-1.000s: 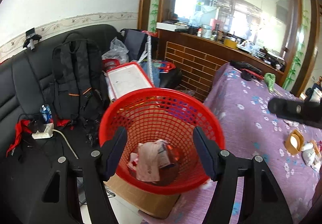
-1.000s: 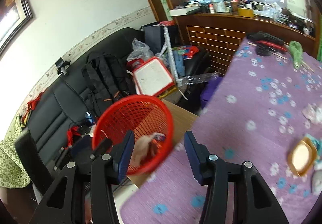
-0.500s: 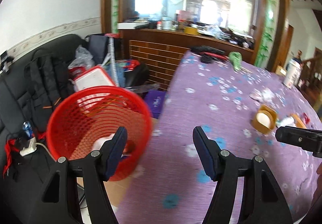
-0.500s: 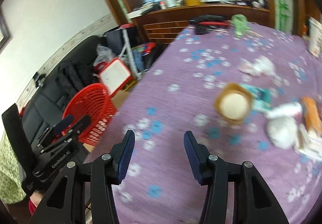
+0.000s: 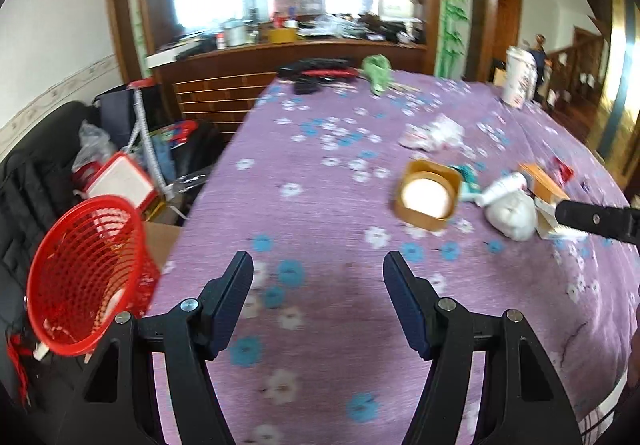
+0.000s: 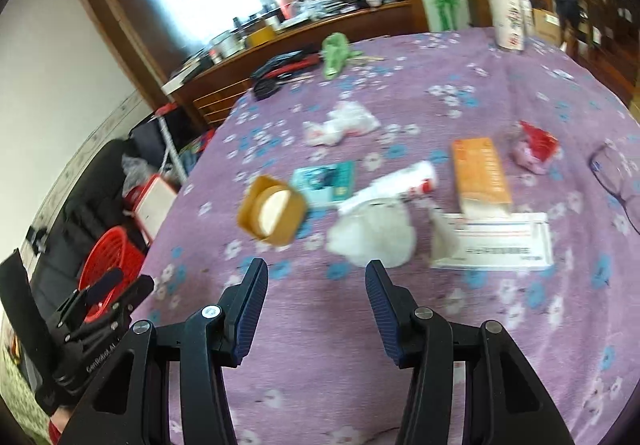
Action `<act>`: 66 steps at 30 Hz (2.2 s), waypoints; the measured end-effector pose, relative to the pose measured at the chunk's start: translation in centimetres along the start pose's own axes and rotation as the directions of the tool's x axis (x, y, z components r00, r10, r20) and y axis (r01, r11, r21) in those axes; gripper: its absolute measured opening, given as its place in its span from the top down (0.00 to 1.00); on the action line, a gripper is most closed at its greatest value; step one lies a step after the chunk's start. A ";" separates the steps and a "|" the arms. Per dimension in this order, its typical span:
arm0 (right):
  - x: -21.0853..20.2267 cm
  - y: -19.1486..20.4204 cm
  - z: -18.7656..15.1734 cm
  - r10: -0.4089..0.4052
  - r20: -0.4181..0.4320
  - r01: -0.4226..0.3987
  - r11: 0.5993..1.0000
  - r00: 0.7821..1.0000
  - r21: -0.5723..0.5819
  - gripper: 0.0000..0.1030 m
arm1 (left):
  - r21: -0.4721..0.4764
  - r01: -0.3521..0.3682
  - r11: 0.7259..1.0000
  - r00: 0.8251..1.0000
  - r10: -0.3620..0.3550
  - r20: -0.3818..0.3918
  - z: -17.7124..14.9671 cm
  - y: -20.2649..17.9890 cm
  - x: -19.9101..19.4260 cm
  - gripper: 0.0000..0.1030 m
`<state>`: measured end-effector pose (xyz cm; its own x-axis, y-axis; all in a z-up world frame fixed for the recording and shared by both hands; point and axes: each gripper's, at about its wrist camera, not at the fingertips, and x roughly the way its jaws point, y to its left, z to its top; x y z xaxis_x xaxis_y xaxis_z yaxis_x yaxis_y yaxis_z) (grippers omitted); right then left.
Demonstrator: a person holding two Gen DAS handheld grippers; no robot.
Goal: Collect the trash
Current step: 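Lower the left tool onto the yellow round container and grasp its rim, then grasp the white crumpled tissue with the right tool while the left tool holds the container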
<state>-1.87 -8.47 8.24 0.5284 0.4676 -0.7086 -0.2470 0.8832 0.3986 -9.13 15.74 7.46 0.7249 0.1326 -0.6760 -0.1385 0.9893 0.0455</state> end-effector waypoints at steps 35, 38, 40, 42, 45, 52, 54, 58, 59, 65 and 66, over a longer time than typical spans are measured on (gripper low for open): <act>4.6 -3.4 2.0 -0.054 -0.039 0.055 0.998 0.998 0.032 0.40 | -0.054 0.130 0.990 0.974 -0.138 -0.182 4.9 -5.8 12.3 0.90; 6.2 -3.1 2.1 -0.100 -0.043 0.100 0.995 0.994 0.006 0.37 | -0.037 0.116 0.993 0.979 -0.121 -0.166 4.7 -5.8 11.7 0.90; 7.0 -3.1 2.0 -0.107 -0.049 0.107 0.994 0.993 -0.004 0.35 | -0.042 0.117 0.992 0.979 -0.123 -0.165 4.5 -5.6 11.6 0.90; 7.6 -3.1 1.8 -0.104 -0.064 0.103 0.995 0.993 -0.007 0.35 | -0.042 0.121 0.992 0.978 -0.126 -0.166 4.6 -5.5 11.8 0.90; 8.2 -3.0 1.6 -0.100 -0.079 0.099 0.995 0.992 -0.016 0.35 | -0.042 0.119 0.992 0.978 -0.125 -0.170 4.8 -5.6 12.3 0.90; 8.1 -2.9 1.3 -0.071 -0.068 0.069 0.997 0.995 -0.019 0.57 | -0.068 0.125 0.990 0.976 -0.135 -0.173 4.9 -5.5 13.1 0.88; 7.8 -2.8 1.1 -0.064 -0.064 0.063 0.998 0.996 -0.015 0.60 | -0.065 0.120 0.991 0.978 -0.129 -0.163 4.8 -5.6 12.9 0.89; 6.7 -2.6 1.0 -0.062 -0.054 0.061 0.998 0.997 -0.011 0.62 | -0.050 0.109 0.993 0.984 -0.115 -0.133 4.7 -5.8 11.7 0.91; 6.5 -2.6 1.1 -0.057 -0.050 0.057 0.998 0.997 -0.008 0.62 | -0.041 0.101 0.994 0.987 -0.105 -0.121 4.6 -5.9 11.2 0.91; 4.4 -2.0 0.6 -0.047 -0.016 0.046 0.999 0.999 -0.019 0.62 | -0.008 0.085 0.996 0.994 -0.085 -0.062 3.8 -6.0 8.2 0.91; 4.1 -1.9 0.4 -0.043 -0.013 0.043 0.999 0.999 -0.020 0.62 | -0.001 0.075 0.997 0.996 -0.075 -0.048 3.6 -6.0 7.6 0.91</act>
<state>1.13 -8.25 4.84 0.5281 0.4296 -0.7324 -0.2405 0.9029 0.3562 -0.37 10.98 4.66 0.6998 0.0551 -0.7122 -0.0843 0.9964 -0.0058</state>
